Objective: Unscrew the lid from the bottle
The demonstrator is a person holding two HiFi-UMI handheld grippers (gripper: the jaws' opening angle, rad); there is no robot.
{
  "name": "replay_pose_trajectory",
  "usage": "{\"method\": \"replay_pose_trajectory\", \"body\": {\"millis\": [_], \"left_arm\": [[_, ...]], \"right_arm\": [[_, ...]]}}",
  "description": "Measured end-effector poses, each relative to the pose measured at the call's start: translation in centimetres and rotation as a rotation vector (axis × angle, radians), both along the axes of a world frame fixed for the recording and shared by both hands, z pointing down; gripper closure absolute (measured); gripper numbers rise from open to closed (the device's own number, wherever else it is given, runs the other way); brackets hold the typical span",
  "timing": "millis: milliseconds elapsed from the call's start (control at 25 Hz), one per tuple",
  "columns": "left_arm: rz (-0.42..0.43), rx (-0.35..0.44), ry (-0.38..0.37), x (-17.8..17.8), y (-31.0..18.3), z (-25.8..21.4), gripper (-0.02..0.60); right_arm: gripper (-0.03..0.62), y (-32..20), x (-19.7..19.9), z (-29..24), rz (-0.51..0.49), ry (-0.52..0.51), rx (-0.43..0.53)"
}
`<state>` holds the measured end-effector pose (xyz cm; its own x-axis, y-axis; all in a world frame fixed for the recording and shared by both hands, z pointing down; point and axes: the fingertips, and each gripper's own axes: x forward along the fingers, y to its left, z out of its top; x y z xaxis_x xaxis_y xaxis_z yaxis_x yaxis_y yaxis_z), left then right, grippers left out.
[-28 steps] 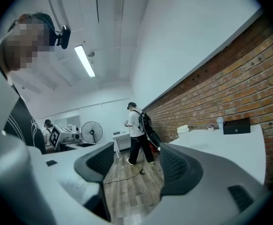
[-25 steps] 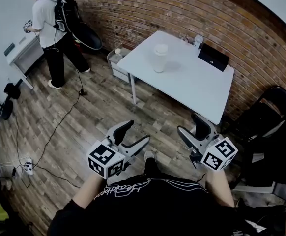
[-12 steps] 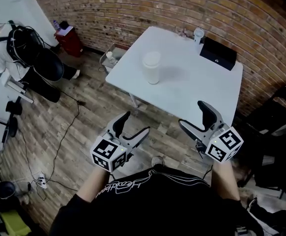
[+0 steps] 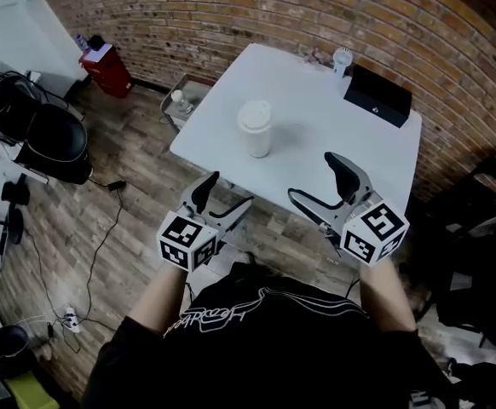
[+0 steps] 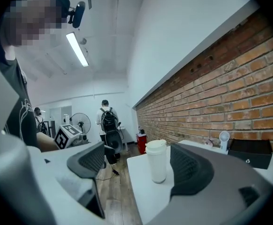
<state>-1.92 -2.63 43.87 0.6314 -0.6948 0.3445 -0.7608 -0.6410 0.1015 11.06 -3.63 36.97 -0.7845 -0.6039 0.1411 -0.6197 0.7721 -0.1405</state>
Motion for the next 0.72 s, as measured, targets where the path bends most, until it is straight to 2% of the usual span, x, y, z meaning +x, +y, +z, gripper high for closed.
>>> {"method": "replay_pose_trajectory", "body": {"millis": [160, 520, 720], "left_arm": [[0.009, -0.037, -0.007, -0.3, -3.9, 1.6, 0.198], [0.118, -0.083, -0.003, 0.7, -11.7, 5.5, 0.187], [0.161, -0.053, 0.001, 1.6, -15.3, 6.6, 0.189]], "right_arm": [[0.172, -2.8, -1.5, 0.4, 0.014, 0.029, -0.006], [0.166, -9.5, -3.3, 1.3, 0.107, 0.098, -0.045], [0.166, -12.0, -4.4, 2.5, 0.138, 0.123, -0.068]]}}
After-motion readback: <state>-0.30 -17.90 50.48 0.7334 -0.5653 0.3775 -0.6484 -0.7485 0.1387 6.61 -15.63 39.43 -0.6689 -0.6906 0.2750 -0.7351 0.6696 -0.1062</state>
